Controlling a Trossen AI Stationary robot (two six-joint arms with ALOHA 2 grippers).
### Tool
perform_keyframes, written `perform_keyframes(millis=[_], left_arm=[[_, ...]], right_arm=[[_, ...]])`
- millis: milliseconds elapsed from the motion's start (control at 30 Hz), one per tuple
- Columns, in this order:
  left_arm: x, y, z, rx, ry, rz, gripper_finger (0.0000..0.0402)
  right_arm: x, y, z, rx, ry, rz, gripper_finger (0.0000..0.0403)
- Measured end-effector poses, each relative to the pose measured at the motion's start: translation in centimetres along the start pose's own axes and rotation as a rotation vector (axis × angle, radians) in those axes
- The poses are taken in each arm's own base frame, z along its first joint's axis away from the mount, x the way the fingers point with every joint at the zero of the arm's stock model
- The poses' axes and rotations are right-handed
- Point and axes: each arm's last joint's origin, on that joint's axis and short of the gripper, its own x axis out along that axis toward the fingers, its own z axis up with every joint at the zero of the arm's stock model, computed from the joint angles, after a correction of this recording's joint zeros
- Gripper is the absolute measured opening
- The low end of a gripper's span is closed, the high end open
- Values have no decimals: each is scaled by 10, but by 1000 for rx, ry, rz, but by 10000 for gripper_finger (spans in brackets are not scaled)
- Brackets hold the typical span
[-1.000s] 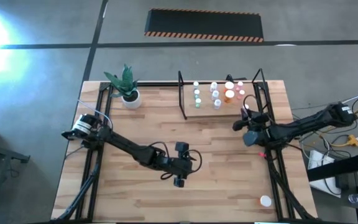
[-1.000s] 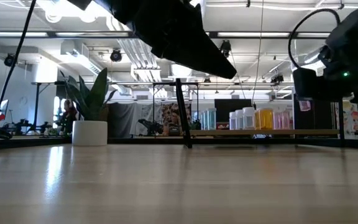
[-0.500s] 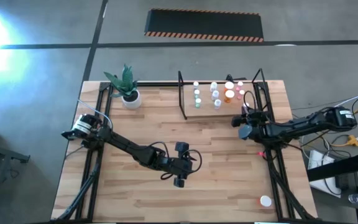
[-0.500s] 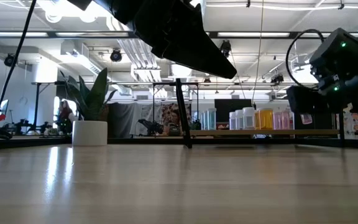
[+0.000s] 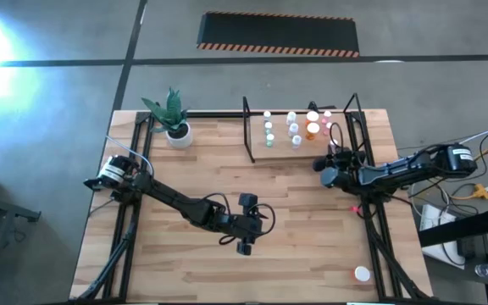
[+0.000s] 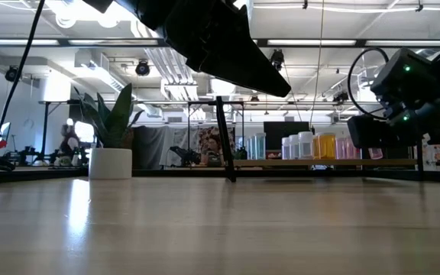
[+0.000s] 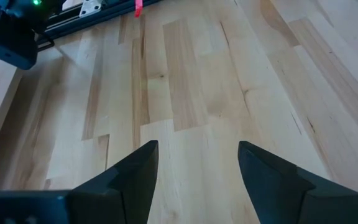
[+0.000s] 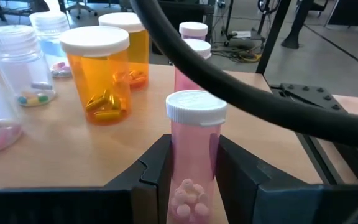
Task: Pick and place medicine bottles onto shelf by color
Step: Put the pink pill bottle on the shelf aligned with the other pink pill bottle
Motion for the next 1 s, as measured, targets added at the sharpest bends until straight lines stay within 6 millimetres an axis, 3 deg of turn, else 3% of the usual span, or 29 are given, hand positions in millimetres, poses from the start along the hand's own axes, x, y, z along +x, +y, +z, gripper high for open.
perform_keyframes(millis=[633, 1000], left_arm=[[0, 0, 0, -1, 0, 0, 205], [0, 0, 0, -2, 1, -1, 205]], right_arm=[[0, 0, 1, -4, 5, 10, 101], [-1, 1, -2, -127, 96, 92, 201]])
